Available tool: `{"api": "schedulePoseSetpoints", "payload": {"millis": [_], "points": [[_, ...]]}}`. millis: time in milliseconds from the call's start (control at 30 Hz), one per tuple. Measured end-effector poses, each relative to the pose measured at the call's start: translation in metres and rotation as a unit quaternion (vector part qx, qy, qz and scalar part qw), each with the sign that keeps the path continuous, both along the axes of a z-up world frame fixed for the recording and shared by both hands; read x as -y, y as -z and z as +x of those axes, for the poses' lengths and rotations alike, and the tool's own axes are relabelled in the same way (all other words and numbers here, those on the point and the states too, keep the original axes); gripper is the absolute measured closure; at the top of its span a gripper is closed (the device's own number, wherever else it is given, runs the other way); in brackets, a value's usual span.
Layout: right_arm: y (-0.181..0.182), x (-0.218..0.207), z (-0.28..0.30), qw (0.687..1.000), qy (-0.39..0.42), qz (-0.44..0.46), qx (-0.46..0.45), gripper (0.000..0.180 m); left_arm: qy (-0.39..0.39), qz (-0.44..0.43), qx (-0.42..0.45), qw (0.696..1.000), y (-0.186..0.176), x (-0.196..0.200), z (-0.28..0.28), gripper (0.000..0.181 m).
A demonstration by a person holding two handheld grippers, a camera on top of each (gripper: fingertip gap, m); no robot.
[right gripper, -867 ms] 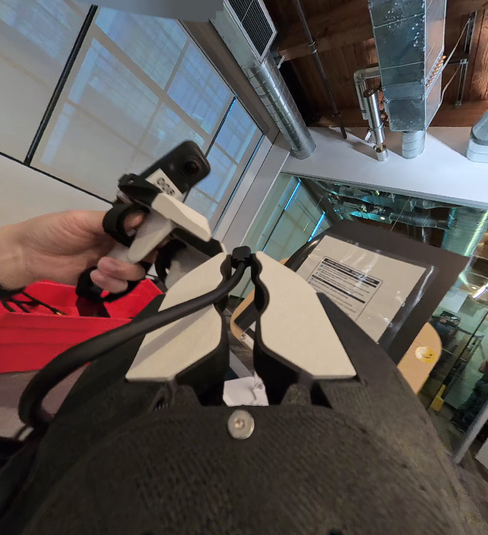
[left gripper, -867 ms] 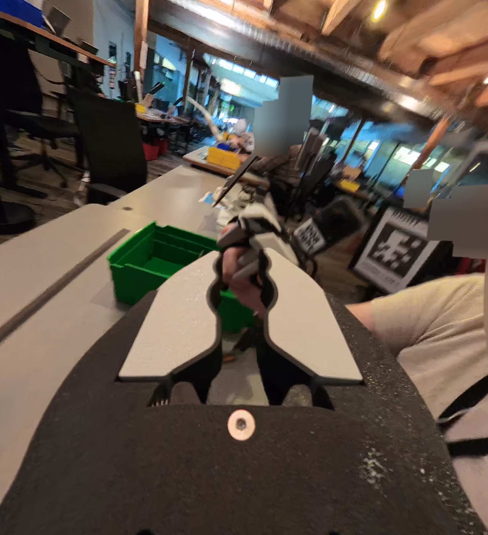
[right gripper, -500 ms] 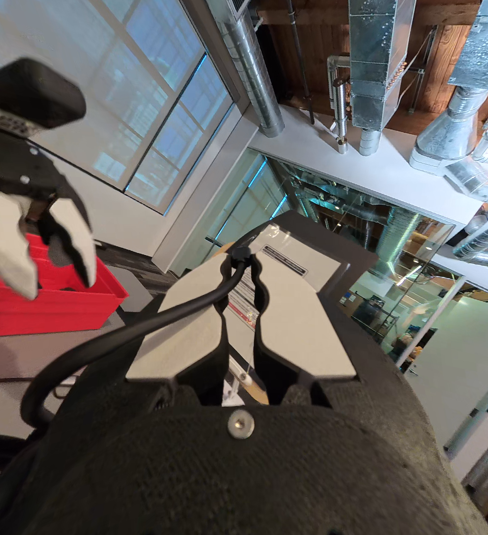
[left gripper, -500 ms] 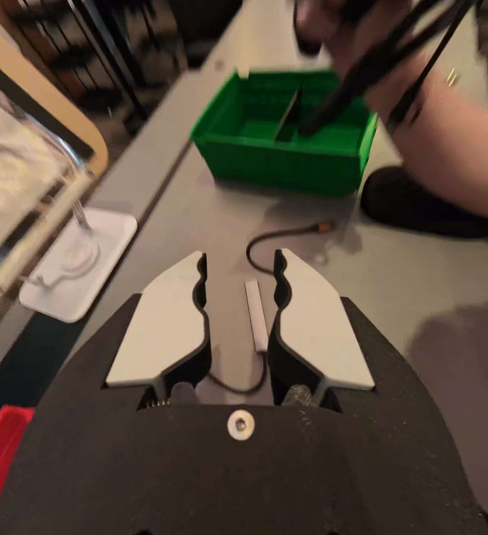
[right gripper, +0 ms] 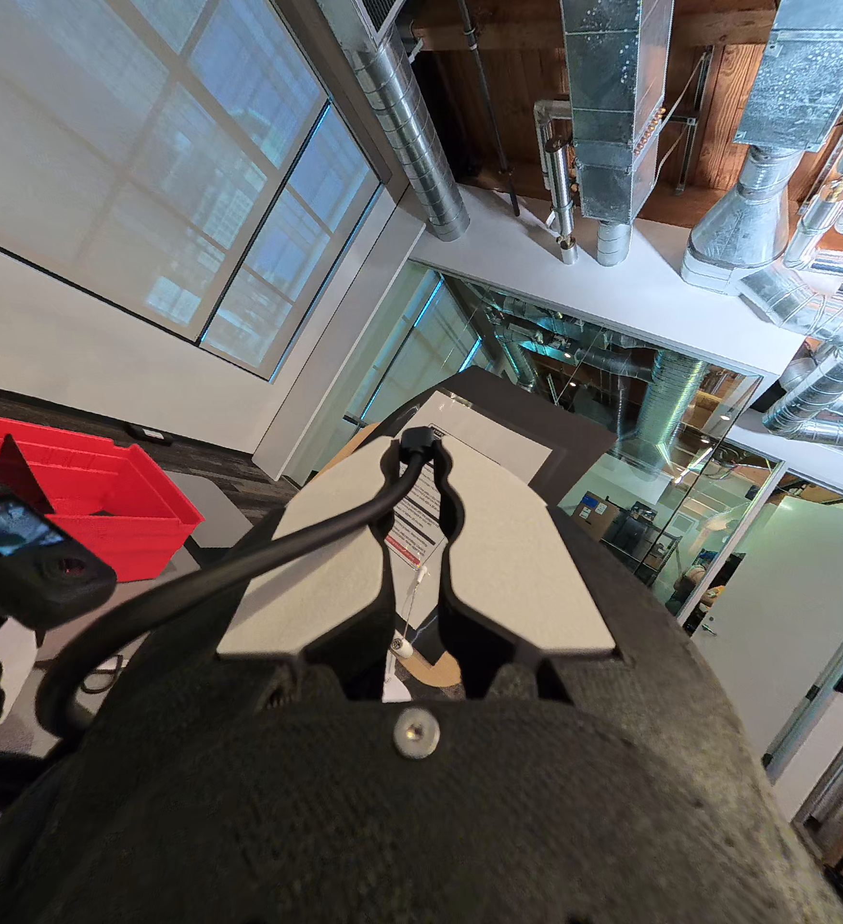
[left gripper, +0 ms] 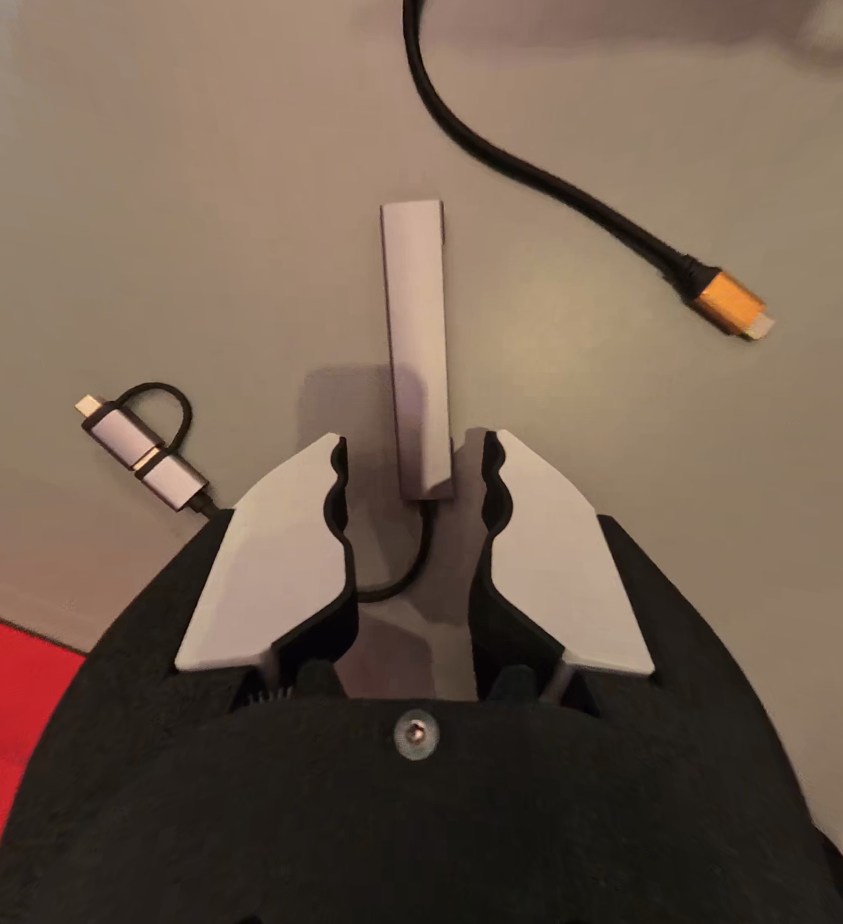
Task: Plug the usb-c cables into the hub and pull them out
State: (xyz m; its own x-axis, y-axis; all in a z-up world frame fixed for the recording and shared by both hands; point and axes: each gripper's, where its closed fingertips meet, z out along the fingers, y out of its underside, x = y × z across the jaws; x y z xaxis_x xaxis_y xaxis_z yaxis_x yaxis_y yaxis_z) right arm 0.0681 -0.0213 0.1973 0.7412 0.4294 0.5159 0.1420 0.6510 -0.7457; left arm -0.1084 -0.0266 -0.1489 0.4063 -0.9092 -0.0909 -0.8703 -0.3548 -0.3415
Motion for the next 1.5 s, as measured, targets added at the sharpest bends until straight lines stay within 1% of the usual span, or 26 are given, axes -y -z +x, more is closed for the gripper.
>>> {"api": "schedulePoseSetpoints", "payload": {"millis": [33,67,200,300,567,733,767,800,1167,1233,1267,1300,1333,1400,1500], "points": [[0.000,0.000,0.001,1.000,-0.001,-0.001,0.000,0.166,-0.004,0.000,-0.012,1.000,0.004,-0.003,-0.001,0.129],[0.000,0.000,0.001,1.000,-0.001,-0.001,0.001,0.166,-0.007,-0.003,-0.022,1.000,0.008,-0.004,-0.003,0.130],[0.000,0.001,0.003,1.000,0.000,-0.002,0.005,0.166,-0.013,-0.038,-0.002,0.999,0.011,0.000,0.004,0.138],[0.000,0.000,0.004,1.000,-0.003,-0.002,0.006,0.166,-0.011,-0.043,-0.006,0.999,0.011,0.001,0.004,0.138],[0.002,-0.001,0.003,1.000,0.003,-0.005,0.016,0.166,-0.008,-0.071,-0.063,0.995,0.012,0.001,0.004,0.138],[0.001,0.000,0.006,1.000,0.000,-0.004,0.015,0.166,0.001,-0.080,-0.085,0.993,0.012,0.001,0.005,0.139],[0.001,0.001,0.007,1.000,-0.001,-0.004,0.014,0.166,0.004,-0.081,-0.088,0.993,0.012,0.001,0.005,0.142],[0.001,0.001,0.008,1.000,-0.001,-0.004,0.013,0.166,0.009,-0.078,-0.090,0.993,0.012,0.001,0.005,0.159],[-0.002,0.000,0.019,1.000,0.004,-0.004,-0.001,0.166,0.052,-0.085,-0.126,0.987,0.012,0.001,0.007,0.159],[-0.002,0.000,0.020,1.000,0.006,-0.003,-0.002,0.161,0.048,-0.089,-0.128,0.987,0.012,0.000,0.006,0.159],[-0.002,0.000,0.021,1.000,0.007,-0.004,-0.002,0.160,0.042,-0.090,-0.124,0.987,0.011,-0.001,0.006,0.159],[-0.002,-0.001,0.022,1.000,0.008,-0.005,-0.003,0.166,0.033,-0.093,-0.111,0.989,0.009,-0.003,0.006,0.159],[-0.002,-0.001,0.023,1.000,0.009,-0.005,-0.005,0.166,0.021,-0.102,-0.087,0.991,0.005,-0.004,0.008,0.159],[-0.003,-0.002,0.025,1.000,0.011,-0.006,-0.012,0.166,-0.001,-0.129,-0.019,0.991,-0.009,-0.004,0.015,0.159],[-0.002,-0.006,0.025,1.000,0.014,-0.011,-0.018,0.166,-0.021,-0.171,0.106,0.979,-0.041,-0.002,0.030,0.159]]}}
